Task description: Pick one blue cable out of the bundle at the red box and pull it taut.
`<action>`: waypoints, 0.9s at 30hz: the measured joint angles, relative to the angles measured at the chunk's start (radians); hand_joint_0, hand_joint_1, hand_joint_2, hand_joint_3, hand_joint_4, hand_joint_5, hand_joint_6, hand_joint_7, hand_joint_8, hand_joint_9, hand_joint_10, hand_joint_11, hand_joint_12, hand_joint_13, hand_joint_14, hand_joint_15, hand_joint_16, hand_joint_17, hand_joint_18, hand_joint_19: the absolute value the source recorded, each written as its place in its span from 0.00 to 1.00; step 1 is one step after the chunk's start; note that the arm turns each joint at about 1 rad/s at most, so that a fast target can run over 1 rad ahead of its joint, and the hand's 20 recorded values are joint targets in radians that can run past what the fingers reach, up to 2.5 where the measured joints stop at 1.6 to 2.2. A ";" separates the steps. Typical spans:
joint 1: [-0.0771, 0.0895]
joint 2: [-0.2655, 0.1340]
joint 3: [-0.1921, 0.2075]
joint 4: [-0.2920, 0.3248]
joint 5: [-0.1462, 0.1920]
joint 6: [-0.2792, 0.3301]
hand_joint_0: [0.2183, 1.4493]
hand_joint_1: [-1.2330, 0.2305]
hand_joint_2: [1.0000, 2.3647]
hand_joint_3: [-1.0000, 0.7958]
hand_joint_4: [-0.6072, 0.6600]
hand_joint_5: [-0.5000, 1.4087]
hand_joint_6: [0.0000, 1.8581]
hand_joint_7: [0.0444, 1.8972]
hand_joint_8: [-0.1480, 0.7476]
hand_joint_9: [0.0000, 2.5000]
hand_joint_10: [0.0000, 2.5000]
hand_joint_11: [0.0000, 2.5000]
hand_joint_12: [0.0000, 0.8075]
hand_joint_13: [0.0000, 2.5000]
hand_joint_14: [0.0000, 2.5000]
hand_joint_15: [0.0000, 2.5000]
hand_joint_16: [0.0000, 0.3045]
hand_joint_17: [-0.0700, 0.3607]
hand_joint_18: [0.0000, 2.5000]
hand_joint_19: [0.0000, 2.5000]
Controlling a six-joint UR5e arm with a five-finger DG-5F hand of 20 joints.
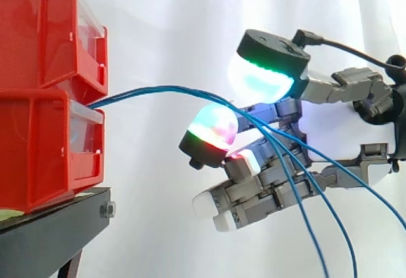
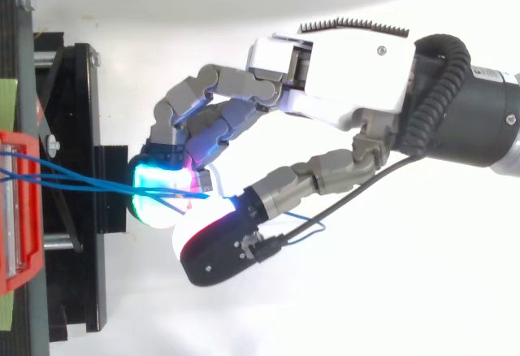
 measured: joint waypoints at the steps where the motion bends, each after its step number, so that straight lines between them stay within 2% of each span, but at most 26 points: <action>1: 0.000 0.000 0.000 0.000 0.000 0.000 0.24 0.44 0.00 0.28 0.60 0.15 0.50 0.42 0.54 0.35 0.00 0.44 0.51 0.22 0.00 0.13 0.20 0.49 0.17 0.03; 4: 0.000 0.000 0.000 0.000 0.000 0.000 0.29 0.43 0.00 0.28 0.58 0.15 0.50 0.43 0.53 0.35 0.00 0.44 0.50 0.22 0.00 0.13 0.19 0.47 0.16 0.04; 5: 0.000 0.000 0.000 0.000 0.000 0.000 0.31 0.43 0.00 0.31 0.58 0.15 0.50 0.44 0.53 0.35 0.00 0.44 0.49 0.22 0.00 0.13 0.19 0.47 0.16 0.04; 10: 0.000 0.000 0.000 0.000 0.000 0.000 0.32 0.40 0.01 0.39 0.56 0.16 0.50 0.45 0.53 0.35 0.00 0.44 0.49 0.22 0.00 0.13 0.19 0.47 0.16 0.04; 15: 0.000 0.000 0.000 0.000 0.000 0.001 0.34 0.36 0.01 0.42 0.52 0.16 0.51 0.46 0.53 0.36 0.00 0.44 0.49 0.23 0.00 0.13 0.19 0.46 0.18 0.03; 23: -0.001 0.000 0.000 0.001 -0.001 0.001 0.44 0.28 0.01 0.34 0.46 0.15 0.51 0.56 0.53 0.37 0.00 0.44 0.49 0.24 0.00 0.12 0.18 0.45 0.20 0.02; 27: -0.003 0.001 0.000 0.000 -0.001 0.002 0.47 0.28 0.00 0.28 0.45 0.15 0.51 0.55 0.52 0.37 0.00 0.44 0.49 0.25 0.00 0.12 0.18 0.45 0.20 0.01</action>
